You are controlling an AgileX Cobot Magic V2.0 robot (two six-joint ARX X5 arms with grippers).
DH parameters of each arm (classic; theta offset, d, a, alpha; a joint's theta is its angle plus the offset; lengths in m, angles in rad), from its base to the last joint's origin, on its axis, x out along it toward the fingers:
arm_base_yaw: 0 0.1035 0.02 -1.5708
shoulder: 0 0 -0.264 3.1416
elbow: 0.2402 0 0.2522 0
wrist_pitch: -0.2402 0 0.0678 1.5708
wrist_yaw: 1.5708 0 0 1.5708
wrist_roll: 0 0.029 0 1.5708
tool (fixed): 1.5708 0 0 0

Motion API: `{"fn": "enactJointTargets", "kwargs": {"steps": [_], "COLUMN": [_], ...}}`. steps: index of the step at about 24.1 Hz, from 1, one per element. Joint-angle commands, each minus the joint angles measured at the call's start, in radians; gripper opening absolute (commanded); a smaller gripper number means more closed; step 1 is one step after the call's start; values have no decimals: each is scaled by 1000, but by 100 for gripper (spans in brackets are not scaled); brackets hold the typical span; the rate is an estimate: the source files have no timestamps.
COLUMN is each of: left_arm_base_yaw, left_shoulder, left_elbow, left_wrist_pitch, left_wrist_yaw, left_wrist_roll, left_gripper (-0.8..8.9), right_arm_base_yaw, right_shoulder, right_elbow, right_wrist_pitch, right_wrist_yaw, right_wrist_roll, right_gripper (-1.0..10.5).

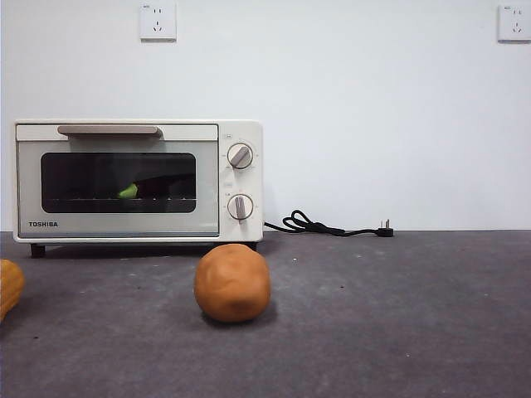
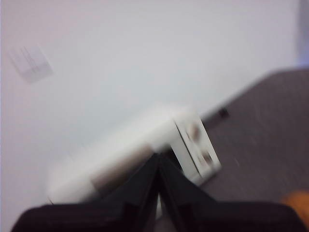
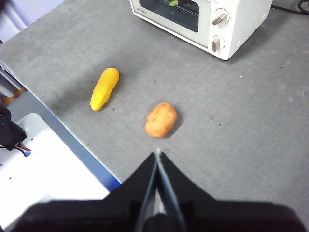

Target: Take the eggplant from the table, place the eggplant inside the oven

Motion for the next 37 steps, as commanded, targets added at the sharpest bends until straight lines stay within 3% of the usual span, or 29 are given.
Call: {"fn": "enactJointTargets", "kwargs": {"steps": [1, 5, 10, 13, 22, 28, 35, 37], "left_arm_base_yaw": [0, 0, 0, 0, 0, 0, -3, -2], "left_shoulder": [-38, -76, -132, -138, -139, -139, -139, -139], "left_elbow": [-113, -225, -332, -371, -428, -433, -435, -435], "left_wrist_pitch": [8, 8, 10, 13, 11, -50, -63, -64], "left_wrist_yaw": [1, -45, -251, -305, -396, -423, -417, -376], "left_wrist_roll": [-5, -31, -192, -247, -335, -340, -354, -371], "left_gripper": [-4, -4, -5, -5, -5, -5, -5, -4], "right_arm_base_yaw": [0, 0, 0, 0, 0, 0, 0, 0], "right_shoulder": [0, 6, 11, 19, 31, 41, 50, 53], "right_elbow": [-8, -8, -8, -8, -8, -8, -8, -8], "right_wrist_pitch": [-23, -23, -23, -23, -23, -23, -23, -23], "right_wrist_yaw": [1, 4, 32, 39, 71, 79, 79, 79], "right_wrist_roll": [8, 8, 8, 8, 7, 8, 8, 8], "right_gripper": [1, 1, 1, 1, 1, 1, 1, 1]}}
